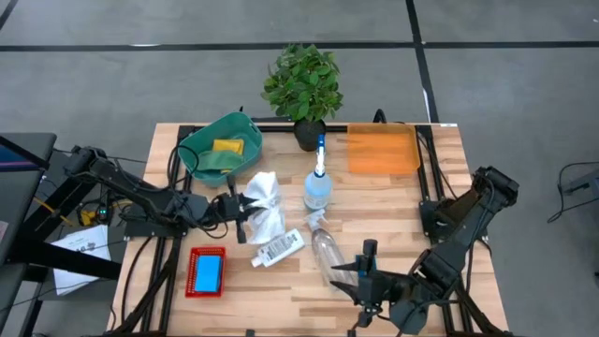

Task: Pick & Place Kitchen Items
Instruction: Put the white towel into the green bin

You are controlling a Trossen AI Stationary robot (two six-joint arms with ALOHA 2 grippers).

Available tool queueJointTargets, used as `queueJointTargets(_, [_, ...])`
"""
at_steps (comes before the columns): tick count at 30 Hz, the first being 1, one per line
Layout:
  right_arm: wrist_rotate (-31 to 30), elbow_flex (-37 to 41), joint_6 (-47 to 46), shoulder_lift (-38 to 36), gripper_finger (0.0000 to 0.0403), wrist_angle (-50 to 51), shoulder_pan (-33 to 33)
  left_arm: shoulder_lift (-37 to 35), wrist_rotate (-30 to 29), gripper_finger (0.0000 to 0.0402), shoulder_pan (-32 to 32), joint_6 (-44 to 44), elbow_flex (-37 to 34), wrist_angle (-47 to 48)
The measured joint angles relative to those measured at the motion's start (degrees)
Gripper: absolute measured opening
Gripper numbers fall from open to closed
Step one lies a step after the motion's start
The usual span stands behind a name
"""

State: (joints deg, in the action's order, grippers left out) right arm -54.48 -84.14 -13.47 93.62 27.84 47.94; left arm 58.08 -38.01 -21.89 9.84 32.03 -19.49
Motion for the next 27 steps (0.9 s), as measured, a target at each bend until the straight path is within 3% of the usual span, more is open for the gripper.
queueJointTargets(4, [0.0, 0.0, 0.1, 0.0, 0.0143, 0.0, 0.0, 0.0, -8.4, 0.0005, 0.0, -0.5, 0.0, 0.0])
queueJointTargets(12, [0.0, 0.0, 0.4, 0.0, 0.0141, 0.0, 0.0, 0.0, -30.7, 0.0005, 0.0, -4.2, 0.0, -0.5])
queueJointTargets(22, [0.0, 0.0, 0.5, 0.0, 0.0141, 0.0, 0.0, 0.0, -47.5, 0.0005, 0.0, -8.4, 0.0, 4.0])
queueJointTargets(27, [0.0, 0.0, 0.5, 0.0, 0.0138, 0.0, 0.0, 0.0, -51.9, 0.0005, 0.0, -12.2, 0.0, 7.5])
